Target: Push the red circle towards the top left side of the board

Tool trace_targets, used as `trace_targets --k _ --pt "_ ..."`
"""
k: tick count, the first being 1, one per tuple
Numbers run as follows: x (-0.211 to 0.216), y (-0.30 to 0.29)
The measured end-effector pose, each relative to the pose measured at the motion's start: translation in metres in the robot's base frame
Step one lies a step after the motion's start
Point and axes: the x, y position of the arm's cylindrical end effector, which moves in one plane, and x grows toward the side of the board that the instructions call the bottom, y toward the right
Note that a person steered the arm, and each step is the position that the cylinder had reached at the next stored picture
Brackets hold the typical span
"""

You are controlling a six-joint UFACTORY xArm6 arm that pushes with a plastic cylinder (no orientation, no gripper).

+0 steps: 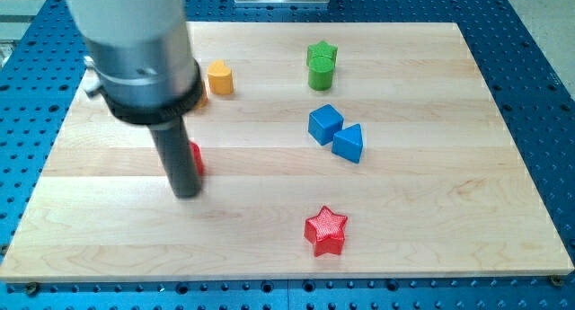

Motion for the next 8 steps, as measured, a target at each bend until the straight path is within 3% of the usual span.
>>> trace_targets --k 1,2,3,4,5,6,8 --pt "-0.053 -0.001" --pt "-0.055 0.056" --pt "-0.091 0.009" --pt "-0.091 -0.043" --pt "-0.072 -0.05" --pt "-0.069 -0.113" --pt "-0.094 -0.128"
